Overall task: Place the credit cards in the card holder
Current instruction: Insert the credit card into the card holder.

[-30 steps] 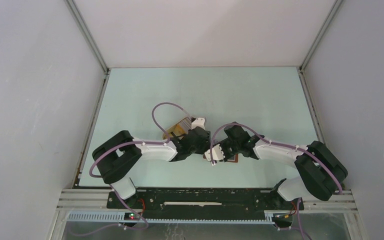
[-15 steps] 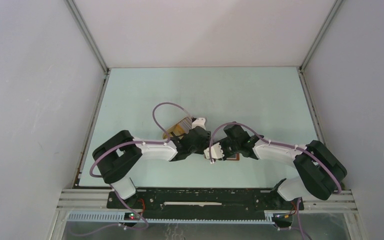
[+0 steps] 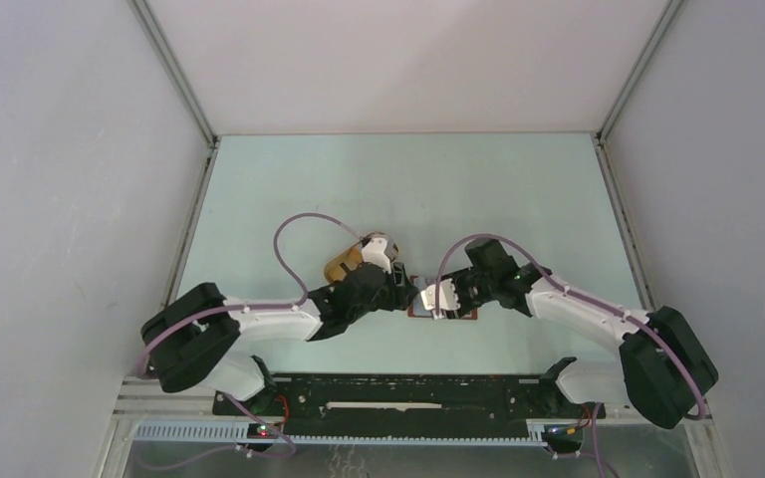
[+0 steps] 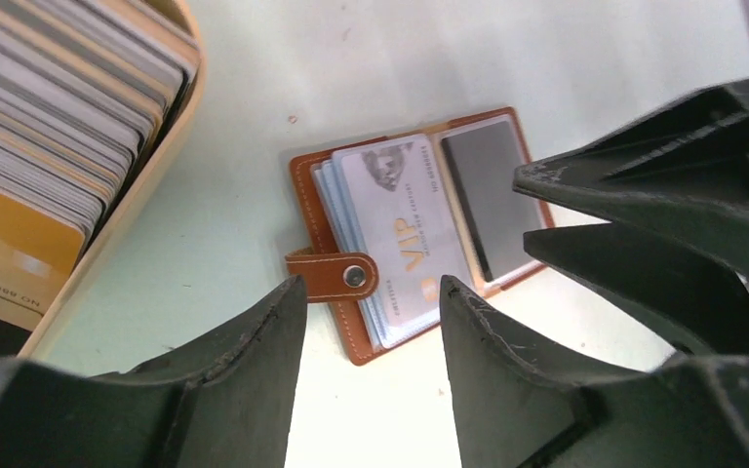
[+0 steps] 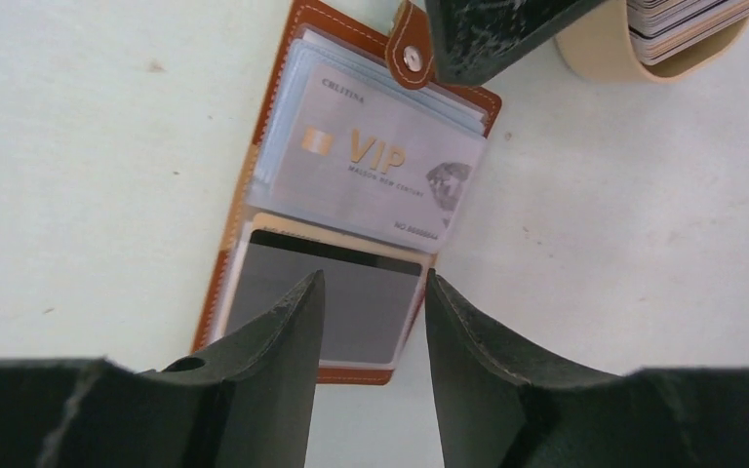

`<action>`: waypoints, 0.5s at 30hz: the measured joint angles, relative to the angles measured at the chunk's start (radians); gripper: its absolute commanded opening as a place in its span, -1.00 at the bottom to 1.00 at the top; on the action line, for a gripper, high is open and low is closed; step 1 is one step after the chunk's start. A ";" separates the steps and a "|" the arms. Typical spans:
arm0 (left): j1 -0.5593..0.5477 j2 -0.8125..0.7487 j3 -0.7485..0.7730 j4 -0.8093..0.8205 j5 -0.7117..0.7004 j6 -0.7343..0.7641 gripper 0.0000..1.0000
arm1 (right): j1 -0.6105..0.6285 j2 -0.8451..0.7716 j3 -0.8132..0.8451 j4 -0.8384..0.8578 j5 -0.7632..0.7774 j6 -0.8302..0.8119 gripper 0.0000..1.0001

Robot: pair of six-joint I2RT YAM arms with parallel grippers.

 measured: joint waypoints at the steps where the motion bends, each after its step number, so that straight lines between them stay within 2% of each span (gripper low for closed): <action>1: -0.001 -0.004 -0.003 0.004 0.001 0.001 0.15 | -0.008 -0.003 0.011 -0.030 -0.019 0.014 0.01; 4: -0.006 -0.082 -0.060 0.073 0.021 0.037 0.17 | -0.032 -0.003 0.066 -0.110 -0.070 0.088 0.00; 6: -0.007 -0.131 -0.082 0.103 0.031 0.064 0.28 | -0.041 -0.003 0.110 -0.145 -0.101 0.151 0.00; 8: -0.007 -0.179 -0.097 0.140 0.043 0.097 0.49 | -0.050 -0.008 0.148 -0.171 -0.139 0.217 0.00; 10: -0.007 -0.221 -0.113 0.178 0.050 0.122 0.95 | -0.065 -0.018 0.172 -0.186 -0.191 0.284 -0.02; 15: 0.026 -0.270 -0.156 0.275 0.111 0.140 1.00 | -0.135 0.015 0.239 -0.238 -0.290 0.455 -0.11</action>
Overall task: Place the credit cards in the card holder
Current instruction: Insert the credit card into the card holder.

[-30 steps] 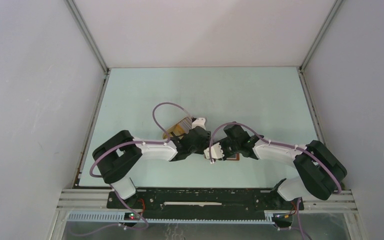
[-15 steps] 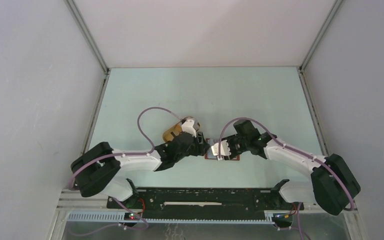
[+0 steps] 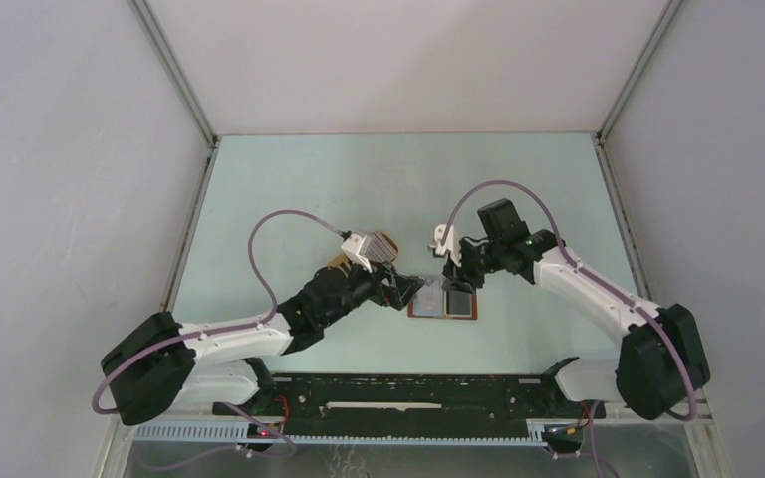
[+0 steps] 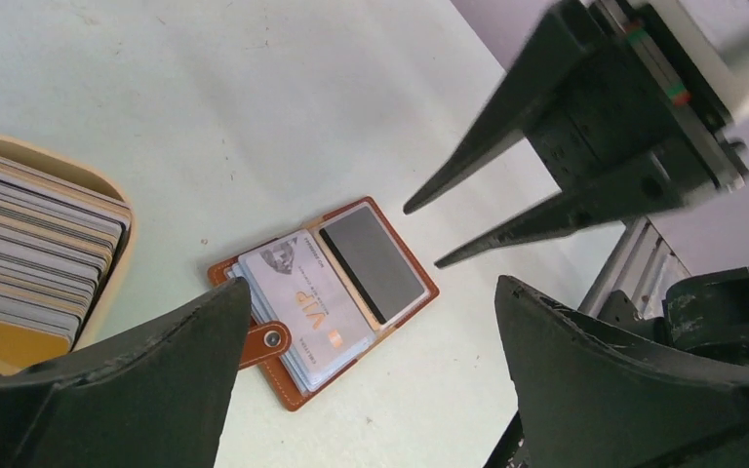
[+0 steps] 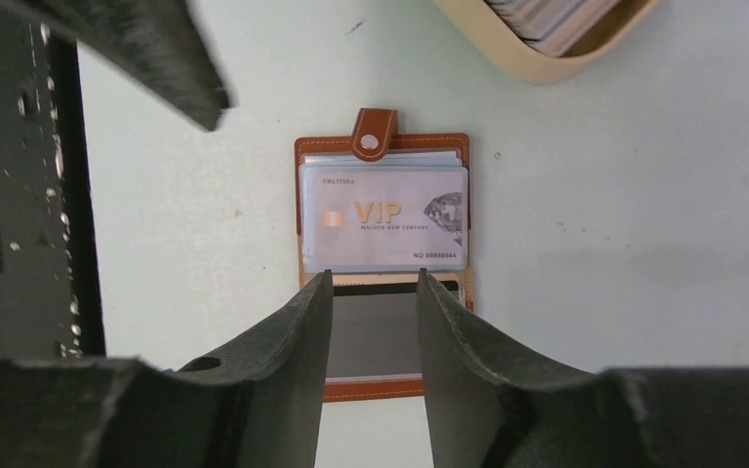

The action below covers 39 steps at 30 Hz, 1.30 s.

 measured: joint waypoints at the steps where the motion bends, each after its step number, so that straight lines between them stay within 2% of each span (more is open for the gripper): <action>1: 0.013 0.005 -0.002 0.011 0.023 -0.001 1.00 | -0.009 0.025 0.023 -0.010 -0.005 0.031 -0.12; 4: 0.054 0.044 -0.006 0.069 0.104 -0.005 0.94 | -0.027 0.114 0.090 -0.032 -0.005 0.124 -0.20; 9: 0.067 0.155 -0.019 0.169 0.198 -0.046 0.66 | -0.046 0.278 0.171 -0.078 -0.006 0.268 -0.53; 12: 0.066 0.246 -0.019 0.232 0.241 -0.084 0.50 | -0.057 0.386 0.219 -0.114 -0.011 0.332 -0.60; 15: 0.066 0.329 -0.019 0.280 0.265 -0.127 0.43 | -0.068 0.458 0.244 -0.148 -0.014 0.370 -0.61; 18: 0.066 0.380 -0.018 0.275 0.271 -0.155 0.44 | -0.074 0.495 0.249 -0.178 -0.014 0.393 -0.61; 28: 0.016 0.384 0.079 0.091 0.180 -0.157 0.48 | -0.087 0.552 0.286 -0.219 -0.016 0.429 -0.61; 39: 0.002 0.421 0.154 -0.021 0.143 -0.132 0.46 | -0.097 0.626 0.306 -0.231 -0.012 0.456 -0.61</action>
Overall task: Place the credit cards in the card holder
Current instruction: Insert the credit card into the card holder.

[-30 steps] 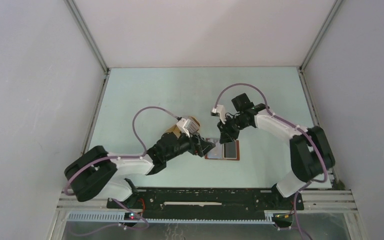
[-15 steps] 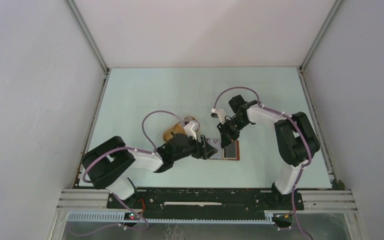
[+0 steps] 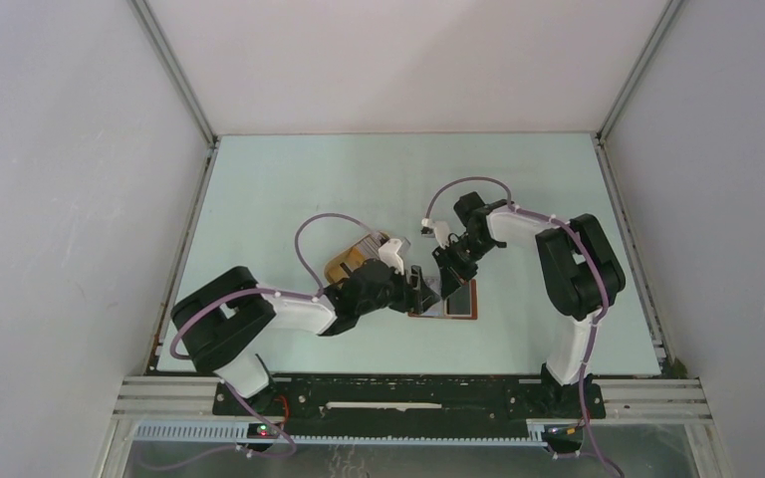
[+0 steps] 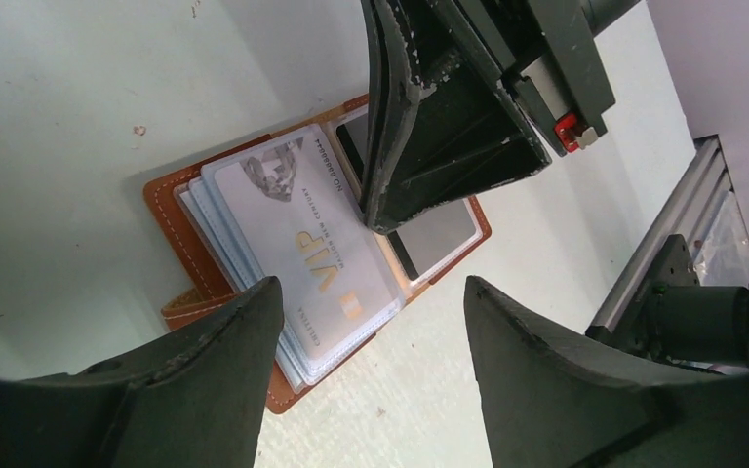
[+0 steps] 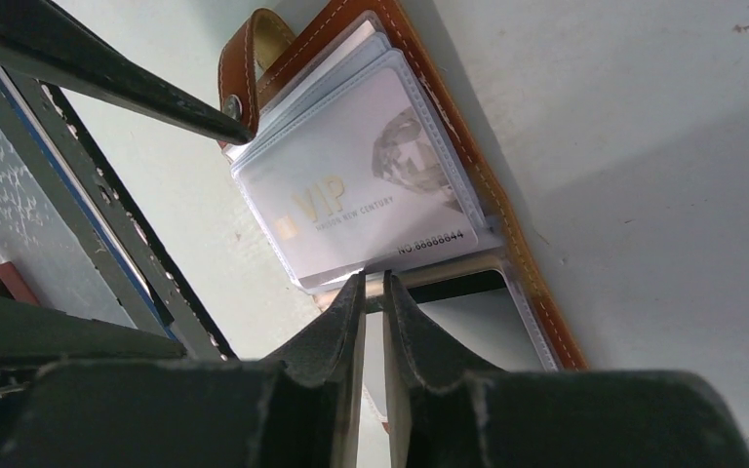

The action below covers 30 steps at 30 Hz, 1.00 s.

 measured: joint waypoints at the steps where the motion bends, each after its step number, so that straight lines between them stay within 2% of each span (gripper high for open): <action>1: -0.001 0.006 0.008 -0.007 0.000 0.001 0.47 | 0.000 0.000 0.000 -0.001 0.002 0.002 -0.61; 14: -0.008 0.040 0.069 -0.109 -0.051 0.008 0.47 | -0.007 0.025 0.020 -0.024 0.002 0.016 -0.61; 30: -0.008 0.045 0.074 -0.124 -0.023 0.008 0.49 | -0.008 0.025 0.022 -0.028 0.003 0.016 -0.60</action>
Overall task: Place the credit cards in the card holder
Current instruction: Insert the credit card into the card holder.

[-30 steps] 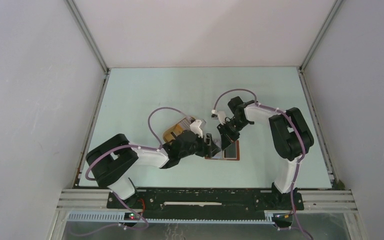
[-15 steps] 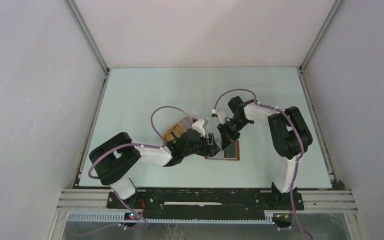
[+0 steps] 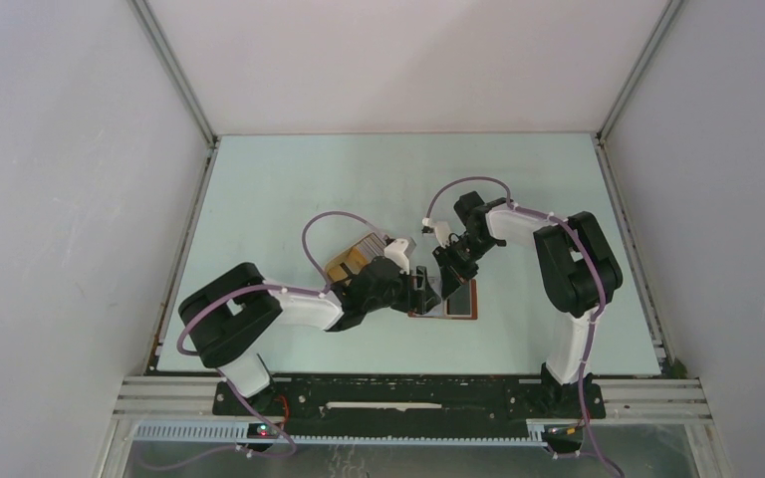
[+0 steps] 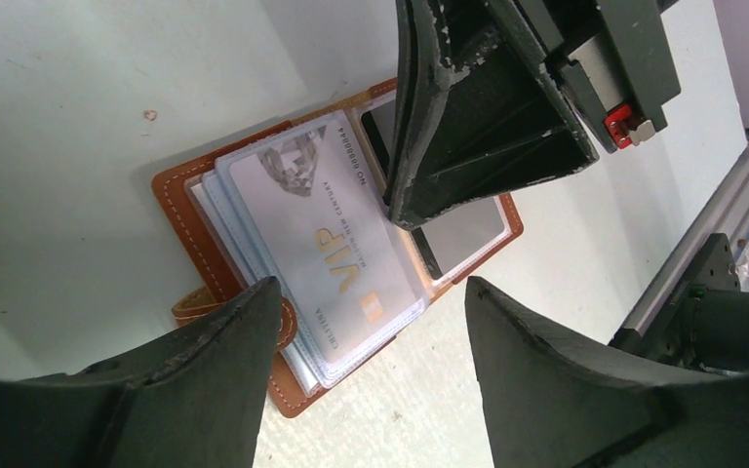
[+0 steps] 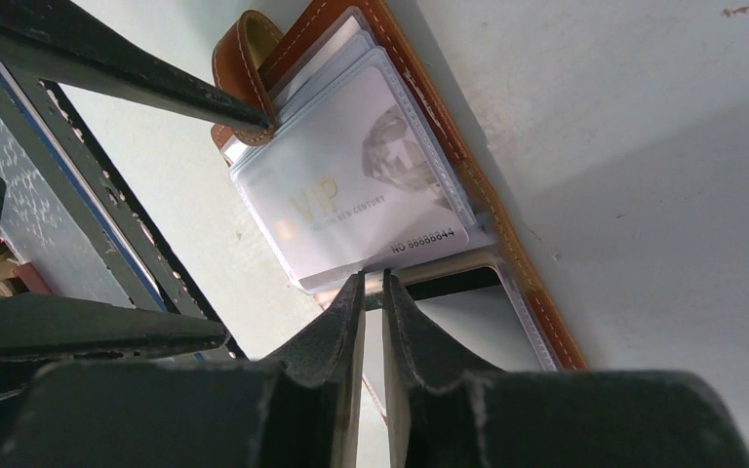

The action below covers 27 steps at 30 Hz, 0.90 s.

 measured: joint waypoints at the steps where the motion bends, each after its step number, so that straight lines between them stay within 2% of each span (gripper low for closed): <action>1: 0.001 0.002 0.000 0.004 0.008 0.000 0.49 | 0.000 0.000 0.000 0.000 0.000 0.000 -0.60; 15: 0.021 0.014 0.000 0.035 0.063 -0.021 0.56 | -0.002 0.000 0.000 -0.002 0.000 0.000 -0.60; 23: -0.039 -0.133 -0.001 -0.002 0.043 -0.023 0.56 | -0.002 0.000 0.000 -0.003 0.000 0.000 -0.60; 27: -0.076 -0.149 -0.006 -0.019 0.015 -0.029 0.56 | -0.002 0.000 0.000 -0.003 0.000 0.000 -0.60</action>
